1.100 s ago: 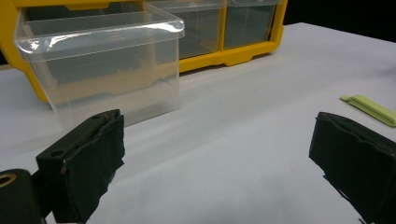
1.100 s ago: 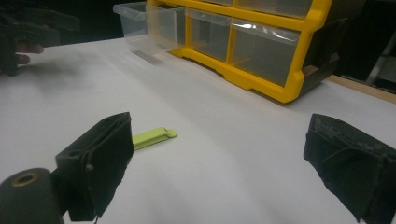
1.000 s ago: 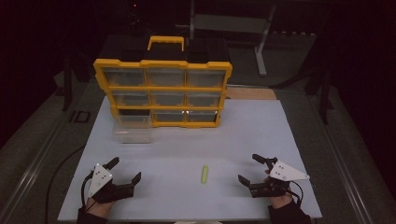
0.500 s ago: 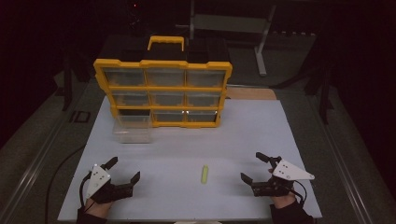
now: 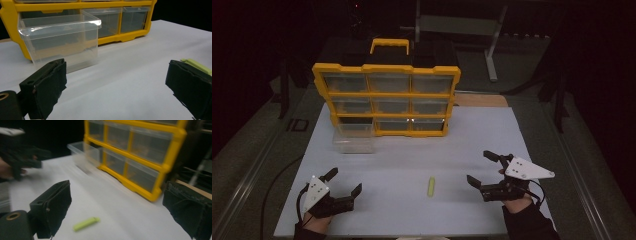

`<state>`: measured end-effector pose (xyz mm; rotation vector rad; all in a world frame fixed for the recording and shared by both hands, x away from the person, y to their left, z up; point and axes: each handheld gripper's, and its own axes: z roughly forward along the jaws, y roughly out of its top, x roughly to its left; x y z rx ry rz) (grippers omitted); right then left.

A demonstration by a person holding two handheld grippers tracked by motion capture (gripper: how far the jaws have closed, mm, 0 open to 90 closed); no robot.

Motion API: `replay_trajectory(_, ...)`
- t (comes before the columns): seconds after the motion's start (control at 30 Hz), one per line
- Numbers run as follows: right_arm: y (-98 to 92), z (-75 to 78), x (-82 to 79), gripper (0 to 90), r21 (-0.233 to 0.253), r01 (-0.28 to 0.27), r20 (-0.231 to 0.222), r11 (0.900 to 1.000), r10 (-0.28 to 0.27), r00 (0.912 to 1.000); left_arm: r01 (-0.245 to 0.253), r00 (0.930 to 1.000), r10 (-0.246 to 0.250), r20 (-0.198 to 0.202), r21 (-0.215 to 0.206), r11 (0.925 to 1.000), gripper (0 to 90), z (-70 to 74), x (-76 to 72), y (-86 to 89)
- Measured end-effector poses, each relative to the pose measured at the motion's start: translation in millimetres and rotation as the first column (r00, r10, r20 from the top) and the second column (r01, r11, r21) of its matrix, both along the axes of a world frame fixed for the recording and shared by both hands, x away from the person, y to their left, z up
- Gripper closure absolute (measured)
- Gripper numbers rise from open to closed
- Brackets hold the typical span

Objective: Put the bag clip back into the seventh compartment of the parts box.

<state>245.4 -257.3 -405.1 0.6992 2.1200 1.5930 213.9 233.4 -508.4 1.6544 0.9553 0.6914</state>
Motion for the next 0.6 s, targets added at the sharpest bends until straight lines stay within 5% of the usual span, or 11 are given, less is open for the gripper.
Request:
replay_trajectory(0.3,38.8,16.5,11.3,14.7,0.011,-0.129,-0.044,0.992,0.129,0.9906,0.006,1.0000,-0.006,0.004,-0.008,1.0000,3.4,0.8,-0.7,0.9)
replay_trajectory(0.6,75.0,-3.1,18.4,36.2,-0.029,-0.224,-0.080,0.974,0.221,0.9720,0.012,0.9999,-0.012,0.009,-0.005,0.9999,3.4,0.6,-1.2,0.0)
